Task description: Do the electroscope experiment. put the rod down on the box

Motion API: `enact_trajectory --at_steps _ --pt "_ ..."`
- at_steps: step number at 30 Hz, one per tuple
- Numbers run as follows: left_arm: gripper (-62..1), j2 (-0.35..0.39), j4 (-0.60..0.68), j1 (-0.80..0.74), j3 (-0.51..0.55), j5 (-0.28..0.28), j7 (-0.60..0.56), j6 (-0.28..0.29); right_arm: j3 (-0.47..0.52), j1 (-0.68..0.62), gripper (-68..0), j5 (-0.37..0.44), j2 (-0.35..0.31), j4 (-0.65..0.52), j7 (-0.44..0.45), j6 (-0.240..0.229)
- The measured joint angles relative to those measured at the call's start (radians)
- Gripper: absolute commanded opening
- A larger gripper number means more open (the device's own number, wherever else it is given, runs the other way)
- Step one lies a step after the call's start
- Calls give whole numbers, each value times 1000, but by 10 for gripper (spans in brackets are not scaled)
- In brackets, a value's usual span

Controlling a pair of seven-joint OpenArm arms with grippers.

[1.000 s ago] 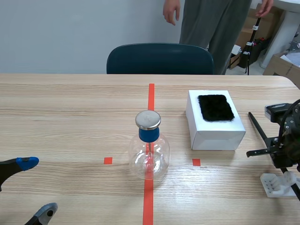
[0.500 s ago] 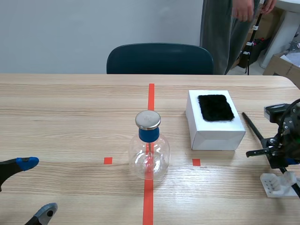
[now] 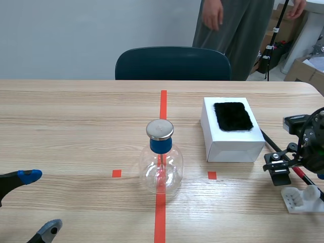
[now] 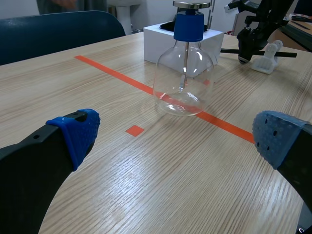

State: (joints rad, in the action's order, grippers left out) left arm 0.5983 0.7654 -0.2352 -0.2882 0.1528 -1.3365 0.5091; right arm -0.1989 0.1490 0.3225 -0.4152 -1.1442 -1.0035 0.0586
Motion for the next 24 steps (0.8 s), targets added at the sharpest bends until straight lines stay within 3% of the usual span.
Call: enact_trajectory --at_steps 5,9,24 --pt "14 0 0 0 0 0 0 0 0 0 -103 0 0 0 -1 0" --pt "14 0 0 0 0 0 0 0 0 0 -45 0 0 0 -1 0" --pt "14 0 0 0 0 0 0 0 0 0 -43 0 0 0 -2 0"
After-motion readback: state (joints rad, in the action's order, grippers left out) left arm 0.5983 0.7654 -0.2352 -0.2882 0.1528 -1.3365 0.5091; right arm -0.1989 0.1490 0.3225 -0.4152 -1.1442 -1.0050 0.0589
